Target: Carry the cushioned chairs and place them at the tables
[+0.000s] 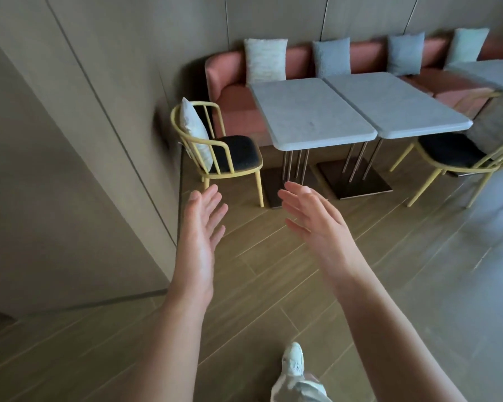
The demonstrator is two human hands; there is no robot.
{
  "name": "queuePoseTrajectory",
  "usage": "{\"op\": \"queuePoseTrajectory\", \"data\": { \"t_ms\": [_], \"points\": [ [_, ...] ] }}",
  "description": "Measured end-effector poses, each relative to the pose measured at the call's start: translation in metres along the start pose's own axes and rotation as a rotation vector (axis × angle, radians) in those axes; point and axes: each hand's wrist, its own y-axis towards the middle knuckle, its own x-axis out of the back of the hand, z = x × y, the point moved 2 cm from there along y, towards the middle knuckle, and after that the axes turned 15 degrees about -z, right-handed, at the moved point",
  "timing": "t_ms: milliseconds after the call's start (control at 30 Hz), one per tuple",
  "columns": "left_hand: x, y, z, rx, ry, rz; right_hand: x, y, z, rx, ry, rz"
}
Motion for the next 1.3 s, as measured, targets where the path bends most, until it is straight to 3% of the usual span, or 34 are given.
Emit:
{"op": "queuePoseTrajectory", "data": {
  "t_ms": [333,567,800,1300],
  "points": [
    [-0.03,0.148,0.009,0.031,0.059,-0.12,-0.065,0.166,-0.031,-0.083,0.025,0.093],
    [-0.082,0.256,-0.011,0.007,0.068,-0.2,-0.114,0.296,-0.006,-0.094,0.049,0.191],
    [-0.1,0.321,-0.01,0.009,0.06,-0.27,-0.143,0.362,-0.005,-0.163,0.045,0.275],
    [-0.087,0.532,0.017,0.077,0.036,-0.313,-0.258,0.52,-0.025,-0.153,-0.119,0.198]
  ]
}}
